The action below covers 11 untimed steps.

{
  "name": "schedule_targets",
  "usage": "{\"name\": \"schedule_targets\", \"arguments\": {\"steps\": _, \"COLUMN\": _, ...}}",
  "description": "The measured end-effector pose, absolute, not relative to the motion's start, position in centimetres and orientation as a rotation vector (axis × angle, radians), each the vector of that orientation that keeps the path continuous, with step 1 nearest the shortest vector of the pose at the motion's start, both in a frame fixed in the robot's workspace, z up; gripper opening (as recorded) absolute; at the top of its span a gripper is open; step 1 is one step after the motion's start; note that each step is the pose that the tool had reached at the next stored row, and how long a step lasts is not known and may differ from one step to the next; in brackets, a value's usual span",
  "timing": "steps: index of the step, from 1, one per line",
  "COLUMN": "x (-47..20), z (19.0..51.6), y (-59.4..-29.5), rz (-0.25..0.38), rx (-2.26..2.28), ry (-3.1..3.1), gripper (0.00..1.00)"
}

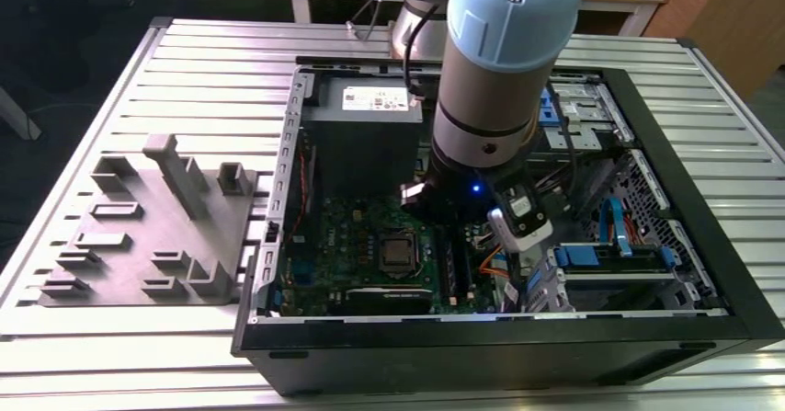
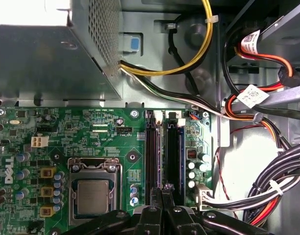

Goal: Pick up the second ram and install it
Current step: 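Insert the second ram into the second slot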

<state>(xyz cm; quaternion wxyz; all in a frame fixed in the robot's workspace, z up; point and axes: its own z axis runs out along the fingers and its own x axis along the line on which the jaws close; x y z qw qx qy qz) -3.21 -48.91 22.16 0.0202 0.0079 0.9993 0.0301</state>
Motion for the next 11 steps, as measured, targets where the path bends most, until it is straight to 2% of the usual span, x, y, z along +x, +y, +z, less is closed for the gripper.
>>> {"name": "schedule_targets", "arguments": {"steps": 11, "x": -3.21, "z": 21.90, "y": -48.91, "rz": 0.093, "rx": 0.025, "ry": 3.100, "gripper": 0.08}}
